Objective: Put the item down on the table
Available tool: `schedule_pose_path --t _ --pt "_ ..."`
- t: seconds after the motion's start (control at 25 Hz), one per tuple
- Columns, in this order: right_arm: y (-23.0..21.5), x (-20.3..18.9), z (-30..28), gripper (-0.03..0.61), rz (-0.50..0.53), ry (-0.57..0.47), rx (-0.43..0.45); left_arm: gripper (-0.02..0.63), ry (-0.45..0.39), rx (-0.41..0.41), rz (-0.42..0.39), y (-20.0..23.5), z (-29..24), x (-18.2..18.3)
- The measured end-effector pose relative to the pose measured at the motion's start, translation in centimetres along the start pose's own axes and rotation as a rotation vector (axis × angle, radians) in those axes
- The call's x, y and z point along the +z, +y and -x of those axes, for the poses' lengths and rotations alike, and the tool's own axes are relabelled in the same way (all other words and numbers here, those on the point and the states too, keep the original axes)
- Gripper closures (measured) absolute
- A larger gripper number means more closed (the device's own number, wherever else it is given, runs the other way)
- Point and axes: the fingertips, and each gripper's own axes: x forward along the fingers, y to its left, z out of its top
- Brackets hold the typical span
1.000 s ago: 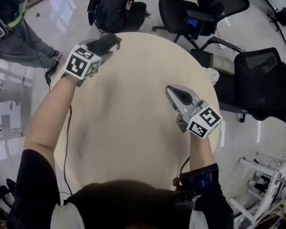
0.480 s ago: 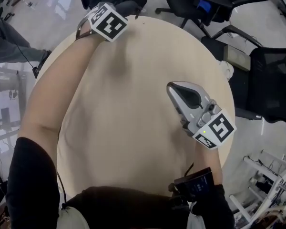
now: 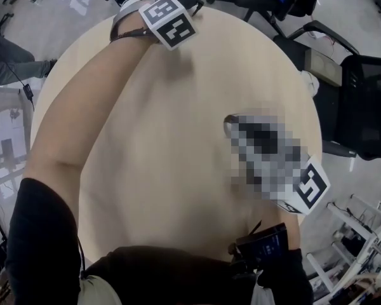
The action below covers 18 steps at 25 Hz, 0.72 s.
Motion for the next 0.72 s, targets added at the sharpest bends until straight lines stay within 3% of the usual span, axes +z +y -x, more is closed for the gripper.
schedule_pose_path --t 0.12,0.28,0.72 --pt "0.3 0.6 0.3 0.565 -0.002 -0.021 0.004 0.333 -0.017 0.034 -0.055 -0.7 0.1 0.6" --pt "0.5 0.6 0.1 0.565 -0.024 -0.033 0.015 0.353 -0.057 0.022 -0.129 -2.7 1.0 2.1" --pt "0.3 0.4 0.4 0.565 -0.050 -0.041 0.014 0.348 -0.033 -0.209 -0.169 -5.3 2.2 2.2"
